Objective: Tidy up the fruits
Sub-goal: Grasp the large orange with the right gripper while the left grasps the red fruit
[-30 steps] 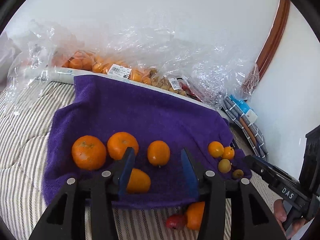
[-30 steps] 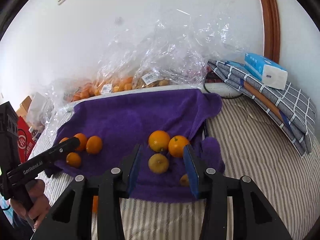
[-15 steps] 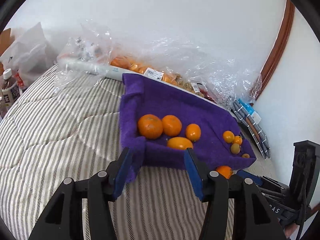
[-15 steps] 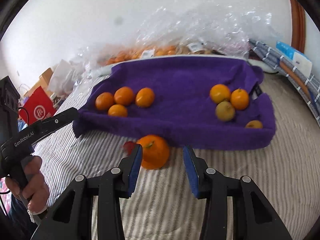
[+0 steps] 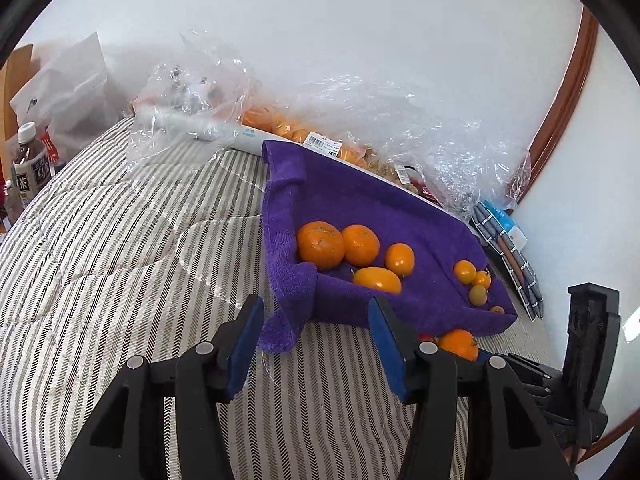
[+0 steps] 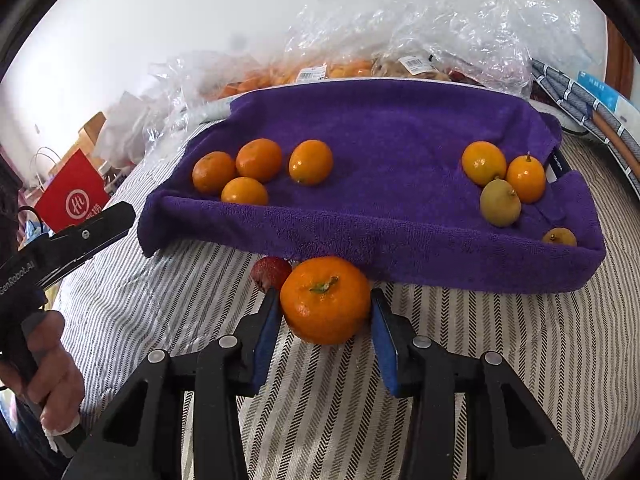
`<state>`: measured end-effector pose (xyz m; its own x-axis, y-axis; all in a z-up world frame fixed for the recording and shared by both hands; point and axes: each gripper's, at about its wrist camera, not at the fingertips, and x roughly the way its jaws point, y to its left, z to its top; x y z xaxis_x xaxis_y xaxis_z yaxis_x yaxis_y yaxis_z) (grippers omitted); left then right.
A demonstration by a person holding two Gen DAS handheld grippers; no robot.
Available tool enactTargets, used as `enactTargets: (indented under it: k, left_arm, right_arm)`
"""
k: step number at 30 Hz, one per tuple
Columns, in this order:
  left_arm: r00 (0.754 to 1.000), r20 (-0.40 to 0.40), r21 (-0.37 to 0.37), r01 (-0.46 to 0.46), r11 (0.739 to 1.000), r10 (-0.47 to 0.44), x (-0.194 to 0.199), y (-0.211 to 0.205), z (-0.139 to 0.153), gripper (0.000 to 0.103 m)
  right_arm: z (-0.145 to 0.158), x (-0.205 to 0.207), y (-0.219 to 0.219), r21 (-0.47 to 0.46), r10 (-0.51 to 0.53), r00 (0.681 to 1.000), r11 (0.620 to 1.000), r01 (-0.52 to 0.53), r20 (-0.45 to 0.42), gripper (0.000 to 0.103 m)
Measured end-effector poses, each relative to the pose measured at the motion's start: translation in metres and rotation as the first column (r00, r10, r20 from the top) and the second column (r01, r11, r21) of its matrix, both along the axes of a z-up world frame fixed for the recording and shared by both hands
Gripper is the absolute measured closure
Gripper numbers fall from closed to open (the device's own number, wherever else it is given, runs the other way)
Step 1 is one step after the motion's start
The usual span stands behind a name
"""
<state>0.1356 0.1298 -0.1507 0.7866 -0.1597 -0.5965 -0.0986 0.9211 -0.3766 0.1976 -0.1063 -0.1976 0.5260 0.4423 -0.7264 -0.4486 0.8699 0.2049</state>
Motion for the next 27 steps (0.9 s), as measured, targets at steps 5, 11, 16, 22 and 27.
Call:
enactTargets:
  k: [5, 11, 16, 22, 27]
  left_arm:
    - [0.999, -0.029, 0.017, 0.042, 0.999, -0.041, 0.004, -0.009, -0.004, 0.051]
    - [0.979, -0.098, 0.044, 0.184, 0.982, -0.179, 0.017, -0.044, -0.013, 0.051]
    - [0.96, -0.137, 0.113, 0.259, 0.959, -0.243, 0.026, -0.09, -0.016, 0.051]
    - [0.956, -0.176, 0.133, 0.259, 0.957, -0.235, 0.038, -0.117, -0.022, 0.053]
    - [0.959, -0.181, 0.162, 0.248, 0.955, -0.218, 0.042, -0.125, -0.024, 0.068]
  right_arm:
    - [0.007, -0.014, -0.03, 0.013, -0.063, 0.998, 0.998, 0.063, 0.031, 0.06]
    - [0.012, -0.037, -0.086, -0.033, -0.177, 0.98, 0.983, 0.181, 0.094, 0.06]
    - [0.008, -0.047, -0.116, -0.053, -0.227, 0.968, 0.971, 0.234, 0.112, 0.06]
    - [0.001, -0.052, -0.131, -0.027, -0.246, 0.964, 0.968, 0.25, 0.101, 0.06]
    - [0.001, -0.054, -0.134, -0.009, -0.247, 0.964, 0.969, 0.249, 0.101, 0.06]
